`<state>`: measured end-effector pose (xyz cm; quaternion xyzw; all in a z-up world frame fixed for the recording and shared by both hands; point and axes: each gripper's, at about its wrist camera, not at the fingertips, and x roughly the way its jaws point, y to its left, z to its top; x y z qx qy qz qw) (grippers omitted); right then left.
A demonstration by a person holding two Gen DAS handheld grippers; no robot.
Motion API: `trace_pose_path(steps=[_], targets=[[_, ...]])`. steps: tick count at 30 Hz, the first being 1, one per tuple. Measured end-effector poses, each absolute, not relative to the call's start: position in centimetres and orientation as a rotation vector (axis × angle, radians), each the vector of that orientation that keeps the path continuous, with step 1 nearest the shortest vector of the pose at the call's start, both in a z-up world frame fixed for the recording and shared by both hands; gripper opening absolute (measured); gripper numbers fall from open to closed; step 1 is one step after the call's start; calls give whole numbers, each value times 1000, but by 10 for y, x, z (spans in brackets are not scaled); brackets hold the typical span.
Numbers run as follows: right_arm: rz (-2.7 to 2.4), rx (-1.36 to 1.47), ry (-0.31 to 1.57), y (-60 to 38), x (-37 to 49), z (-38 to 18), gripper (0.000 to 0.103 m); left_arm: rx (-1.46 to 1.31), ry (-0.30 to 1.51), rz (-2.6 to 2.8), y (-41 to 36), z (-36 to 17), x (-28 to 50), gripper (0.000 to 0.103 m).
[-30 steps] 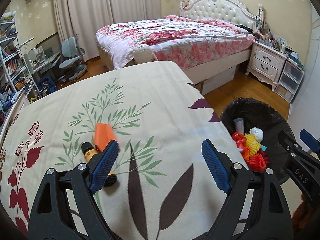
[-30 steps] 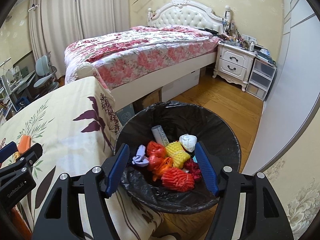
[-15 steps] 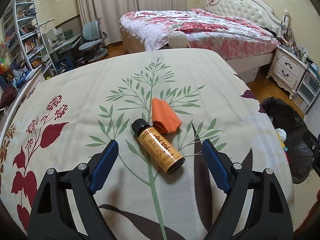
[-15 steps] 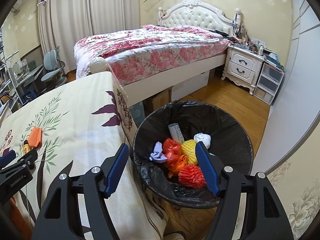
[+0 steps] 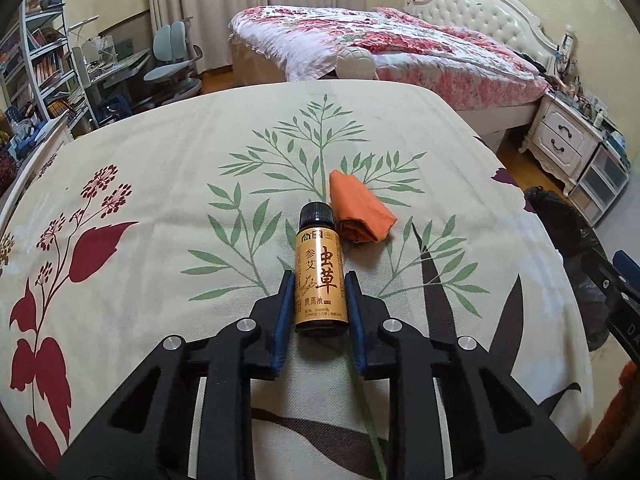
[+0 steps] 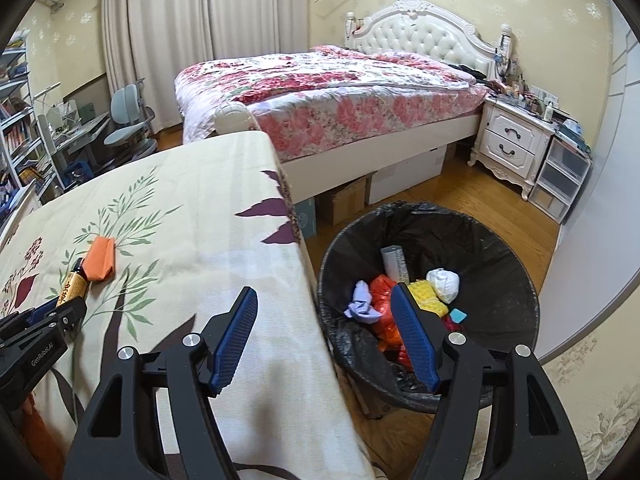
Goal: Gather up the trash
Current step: 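Grasp the orange cloth with the right tool while the left tool holds the bottle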
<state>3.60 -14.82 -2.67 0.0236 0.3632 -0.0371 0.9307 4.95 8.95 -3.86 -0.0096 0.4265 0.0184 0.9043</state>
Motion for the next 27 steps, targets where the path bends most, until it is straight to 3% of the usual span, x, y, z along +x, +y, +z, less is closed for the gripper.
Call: trace_pose_path(steps=[27], targets=[[244,-42,814,12,81,-30,67,-46,871,180,208,-35,38,23]])
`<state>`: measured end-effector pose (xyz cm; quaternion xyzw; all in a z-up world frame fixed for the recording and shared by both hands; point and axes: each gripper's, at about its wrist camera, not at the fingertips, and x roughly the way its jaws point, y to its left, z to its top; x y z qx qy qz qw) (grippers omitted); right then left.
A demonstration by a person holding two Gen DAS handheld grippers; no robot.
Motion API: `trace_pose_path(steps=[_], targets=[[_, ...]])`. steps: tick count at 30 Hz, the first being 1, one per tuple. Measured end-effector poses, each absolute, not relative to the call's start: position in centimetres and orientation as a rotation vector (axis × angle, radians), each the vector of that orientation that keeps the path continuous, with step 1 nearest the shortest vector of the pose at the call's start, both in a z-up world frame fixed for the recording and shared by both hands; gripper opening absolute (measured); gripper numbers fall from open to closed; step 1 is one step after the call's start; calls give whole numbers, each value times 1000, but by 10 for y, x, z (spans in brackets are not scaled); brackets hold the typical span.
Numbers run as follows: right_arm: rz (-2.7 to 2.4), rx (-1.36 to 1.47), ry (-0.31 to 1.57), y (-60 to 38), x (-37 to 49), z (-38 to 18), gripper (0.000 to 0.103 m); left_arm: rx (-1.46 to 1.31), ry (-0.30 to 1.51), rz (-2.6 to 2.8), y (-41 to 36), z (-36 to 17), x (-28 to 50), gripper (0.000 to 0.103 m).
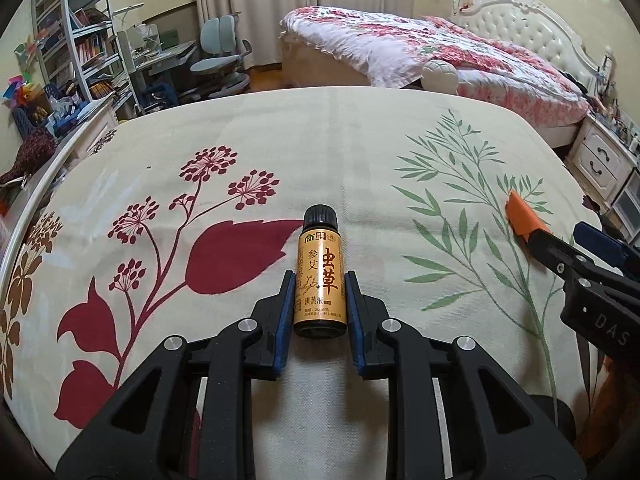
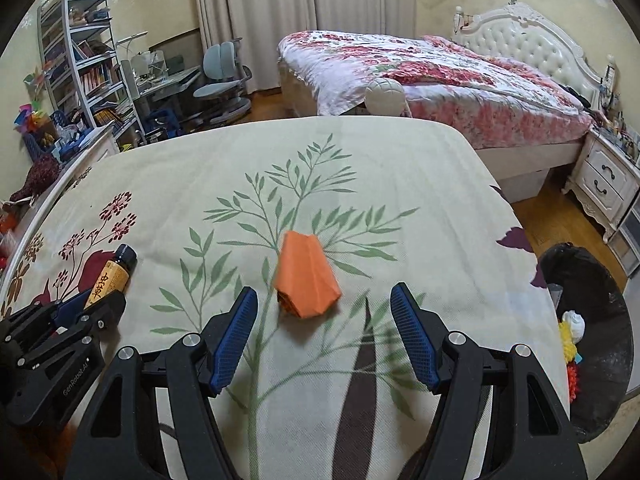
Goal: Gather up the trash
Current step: 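Grasp the orange cloth with the right tool while the left tool holds the bottle, then carry the amber bottle and orange cloth over the black bin with both tools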
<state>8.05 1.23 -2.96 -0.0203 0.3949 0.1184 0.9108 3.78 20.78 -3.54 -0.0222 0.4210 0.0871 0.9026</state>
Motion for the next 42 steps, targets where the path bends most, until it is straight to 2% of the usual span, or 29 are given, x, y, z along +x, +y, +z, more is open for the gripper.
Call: trace_pose_path(steps=[10,16,21,23,42], targets=[[216,-55,869,23,102,-41,65,-78,867,165,213,-37,39,23],[211,-65,879,25,99,-41,54,-88,865,163,214,-38,39,23],[231,-69,878,28,94,-39,38,-89,866,163,214,-38,39,23],[236,-65,880,28,91,-39,36,-89,866,163,214,-38,39,23],[251,-48,872,8,57,-40,33,-74,851,163,211,-35,36,23]])
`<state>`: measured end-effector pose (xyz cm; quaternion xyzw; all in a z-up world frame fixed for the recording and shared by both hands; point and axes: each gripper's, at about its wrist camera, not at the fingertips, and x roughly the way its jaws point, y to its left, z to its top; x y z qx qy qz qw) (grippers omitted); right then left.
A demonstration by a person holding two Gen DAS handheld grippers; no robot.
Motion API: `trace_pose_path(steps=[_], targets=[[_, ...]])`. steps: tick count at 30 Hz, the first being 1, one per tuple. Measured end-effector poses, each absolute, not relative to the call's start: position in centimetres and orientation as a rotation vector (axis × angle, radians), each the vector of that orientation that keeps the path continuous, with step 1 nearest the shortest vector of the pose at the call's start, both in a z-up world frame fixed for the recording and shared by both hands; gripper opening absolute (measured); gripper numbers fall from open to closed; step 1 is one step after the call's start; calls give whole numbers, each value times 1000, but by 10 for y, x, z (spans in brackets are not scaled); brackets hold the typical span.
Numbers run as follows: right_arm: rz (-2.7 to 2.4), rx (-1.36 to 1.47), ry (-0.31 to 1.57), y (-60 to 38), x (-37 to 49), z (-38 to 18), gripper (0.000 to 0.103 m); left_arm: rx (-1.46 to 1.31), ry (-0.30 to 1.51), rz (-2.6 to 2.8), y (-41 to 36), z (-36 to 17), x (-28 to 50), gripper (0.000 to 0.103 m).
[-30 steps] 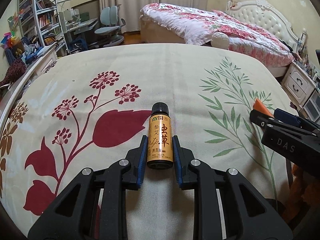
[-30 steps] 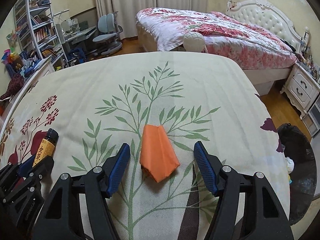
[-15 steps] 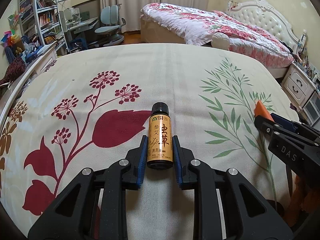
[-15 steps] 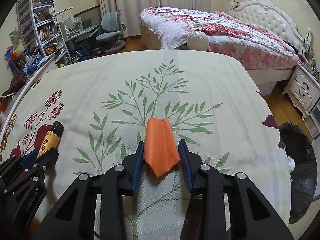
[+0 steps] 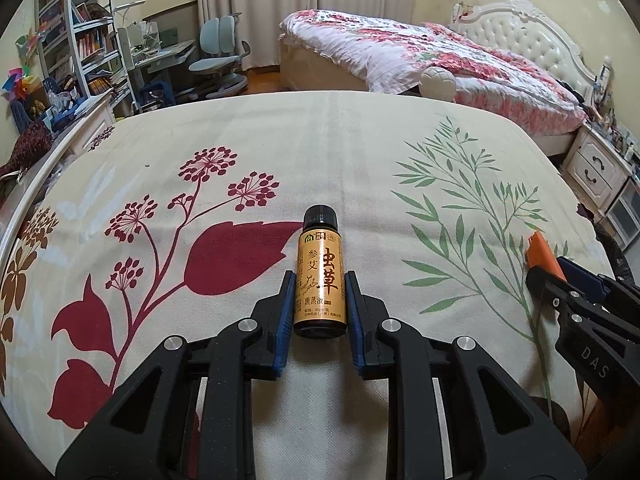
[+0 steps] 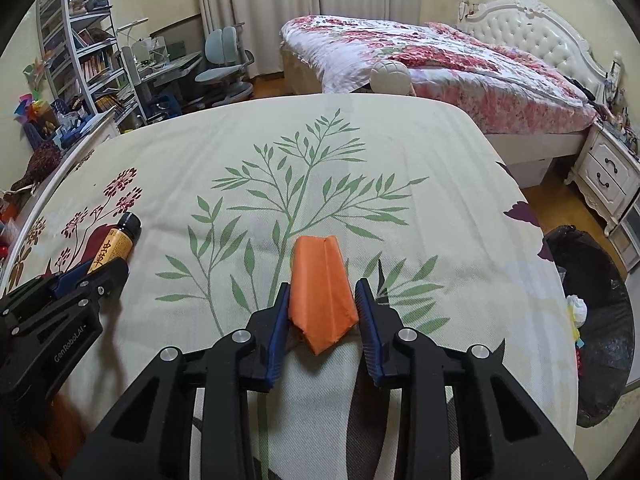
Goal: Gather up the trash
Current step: 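Carry the amber bottle and orange cloth over the black bin with both tools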
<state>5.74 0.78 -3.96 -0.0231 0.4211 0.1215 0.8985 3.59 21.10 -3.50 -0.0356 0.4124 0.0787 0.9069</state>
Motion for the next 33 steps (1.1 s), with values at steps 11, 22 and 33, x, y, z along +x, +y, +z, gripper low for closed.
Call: trace_pose_path(steps=[11,22,33], targets=[[234,-36,856,-19,32,-38,33,-68,835,118,182,-28,25,23],[153,11,818,-68,18,-29,33,-30,808,27,126,-19,16,23],[5,63,773,-136,13,-20,33,17,770,-104,58,-8,22,23]])
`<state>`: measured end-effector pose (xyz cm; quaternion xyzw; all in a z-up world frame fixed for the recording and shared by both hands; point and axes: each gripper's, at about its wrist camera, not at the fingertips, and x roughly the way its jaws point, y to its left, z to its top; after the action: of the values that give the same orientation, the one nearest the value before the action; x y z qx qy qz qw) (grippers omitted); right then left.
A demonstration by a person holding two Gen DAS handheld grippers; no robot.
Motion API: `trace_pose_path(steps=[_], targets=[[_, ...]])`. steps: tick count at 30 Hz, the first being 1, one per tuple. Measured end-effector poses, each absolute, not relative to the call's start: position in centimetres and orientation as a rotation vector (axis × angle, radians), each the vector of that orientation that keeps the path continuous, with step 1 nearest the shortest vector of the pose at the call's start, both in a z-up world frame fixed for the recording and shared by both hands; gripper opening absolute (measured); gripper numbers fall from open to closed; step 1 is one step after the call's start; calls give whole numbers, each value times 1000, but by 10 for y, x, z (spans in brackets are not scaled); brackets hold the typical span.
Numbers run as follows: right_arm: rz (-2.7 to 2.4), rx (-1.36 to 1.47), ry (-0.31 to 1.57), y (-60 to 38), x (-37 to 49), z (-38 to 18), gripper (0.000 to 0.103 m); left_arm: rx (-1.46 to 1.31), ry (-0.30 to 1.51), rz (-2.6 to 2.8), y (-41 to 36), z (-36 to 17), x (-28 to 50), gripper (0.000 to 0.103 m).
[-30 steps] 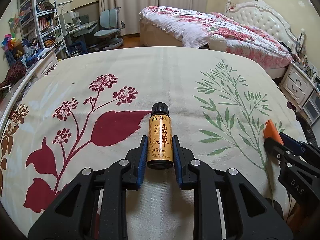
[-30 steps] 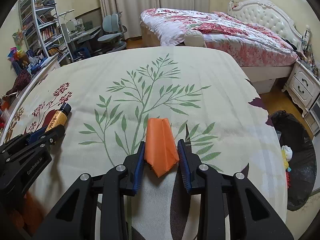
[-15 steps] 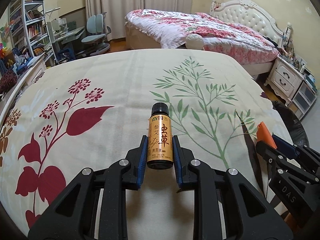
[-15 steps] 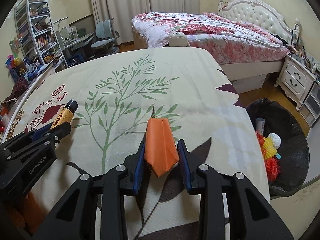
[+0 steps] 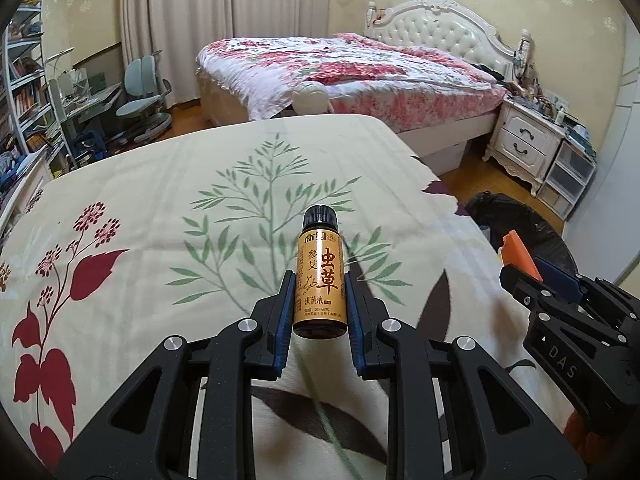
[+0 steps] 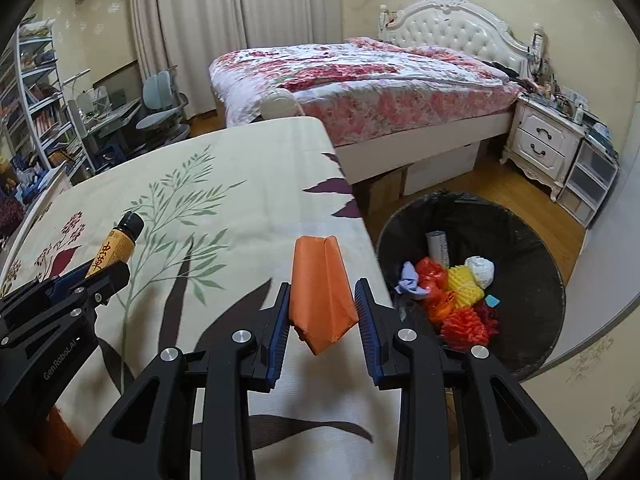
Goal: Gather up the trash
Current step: 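Carry the amber bottle and orange cloth over the black bin with both tools, then open both tools to drop the bottle and orange cloth into the bin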
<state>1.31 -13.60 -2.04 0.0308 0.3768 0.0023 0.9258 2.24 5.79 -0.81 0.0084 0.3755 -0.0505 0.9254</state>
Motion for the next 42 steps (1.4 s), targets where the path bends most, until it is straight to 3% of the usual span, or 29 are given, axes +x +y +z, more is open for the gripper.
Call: trace_pose_path(steps=[22,42], targets=[[-255,105,695,-242,26,-15,33,112,705,-312,-79,-2,63,23],[-322,193,729,-284,53,-39,33,195,736,-346,-143,-23,102,23]])
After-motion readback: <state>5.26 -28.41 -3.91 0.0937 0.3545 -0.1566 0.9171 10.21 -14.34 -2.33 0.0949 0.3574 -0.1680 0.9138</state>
